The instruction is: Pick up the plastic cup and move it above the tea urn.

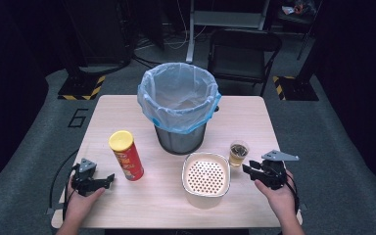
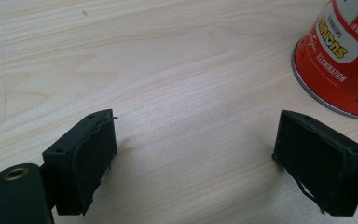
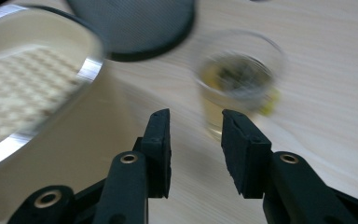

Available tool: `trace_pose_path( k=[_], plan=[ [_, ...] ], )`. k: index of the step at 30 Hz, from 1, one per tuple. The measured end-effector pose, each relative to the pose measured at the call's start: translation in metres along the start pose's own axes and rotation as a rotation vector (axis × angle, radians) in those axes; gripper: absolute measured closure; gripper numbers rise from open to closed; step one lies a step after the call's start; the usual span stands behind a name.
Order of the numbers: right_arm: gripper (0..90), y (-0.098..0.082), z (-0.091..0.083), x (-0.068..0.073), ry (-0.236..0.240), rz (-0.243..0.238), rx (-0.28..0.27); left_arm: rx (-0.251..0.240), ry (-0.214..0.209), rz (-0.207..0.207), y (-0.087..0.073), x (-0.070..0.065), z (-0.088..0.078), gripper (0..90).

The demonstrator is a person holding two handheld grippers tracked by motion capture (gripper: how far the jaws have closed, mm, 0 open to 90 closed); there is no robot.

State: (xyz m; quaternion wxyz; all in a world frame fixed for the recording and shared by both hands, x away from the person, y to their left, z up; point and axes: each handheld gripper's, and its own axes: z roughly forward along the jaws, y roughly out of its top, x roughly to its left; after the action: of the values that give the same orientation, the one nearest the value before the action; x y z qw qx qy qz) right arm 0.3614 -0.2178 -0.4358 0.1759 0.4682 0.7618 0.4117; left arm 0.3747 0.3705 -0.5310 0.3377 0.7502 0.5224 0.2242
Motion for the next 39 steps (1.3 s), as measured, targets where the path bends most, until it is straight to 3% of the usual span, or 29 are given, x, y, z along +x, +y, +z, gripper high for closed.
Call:
trace_pose_path(
  k=[4,6,7,11,13,20,29,31,32,35,36,37,39],
  plan=[
    [59.3,0.029,-0.007,0.035,0.067,-0.082,-0.018,0.000,-0.001,-0.001,0.000,0.000,0.000,12.5],
    [58.6,0.031,-0.007,0.038,0.079,-0.076,-0.025,0.000,0.000,-0.001,0.000,0.000,0.000,12.5],
    [57.5,0.035,-0.006,0.042,0.110,-0.066,-0.022,0.000,0.000,0.000,0.000,0.000,0.000,12.5],
    [57.7,0.036,0.005,0.050,0.123,-0.058,0.053,0.000,0.000,0.000,0.000,0.000,0.000,12.5],
    [64.4,0.033,0.016,0.051,0.128,-0.051,0.089,0.000,0.000,0.000,0.000,0.000,0.000,12.5],
    [68.6,0.034,0.023,0.047,0.143,-0.049,0.070,0.000,-0.001,0.000,0.000,0.000,0.000,12.5],
    [74.2,0.034,0.021,0.048,0.140,-0.108,0.085,0.000,0.000,0.000,0.000,0.000,0.000,12.4],
    [73.2,0.033,0.020,0.048,0.144,-0.113,0.078,0.000,0.000,0.001,0.000,0.000,0.000,12.4],
    [64.2,0.032,0.016,0.046,0.142,-0.098,0.044,0.000,0.000,0.000,0.000,0.000,0.000,12.4],
    [57.9,0.032,0.003,0.038,0.123,-0.057,-0.033,-0.001,0.000,0.000,0.000,0.000,0.000,12.4],
    [57.9,0.032,0.003,0.038,0.123,-0.057,-0.033,-0.001,0.000,0.000,0.000,0.000,0.000,12.4],
    [52.9,0.034,-0.005,0.030,0.087,-0.044,-0.067,0.000,0.000,0.001,0.000,0.000,0.000,12.4],
    [49.7,0.035,-0.008,0.025,0.064,-0.044,-0.076,0.000,0.000,0.001,0.000,0.000,0.000,12.4]
  ],
)
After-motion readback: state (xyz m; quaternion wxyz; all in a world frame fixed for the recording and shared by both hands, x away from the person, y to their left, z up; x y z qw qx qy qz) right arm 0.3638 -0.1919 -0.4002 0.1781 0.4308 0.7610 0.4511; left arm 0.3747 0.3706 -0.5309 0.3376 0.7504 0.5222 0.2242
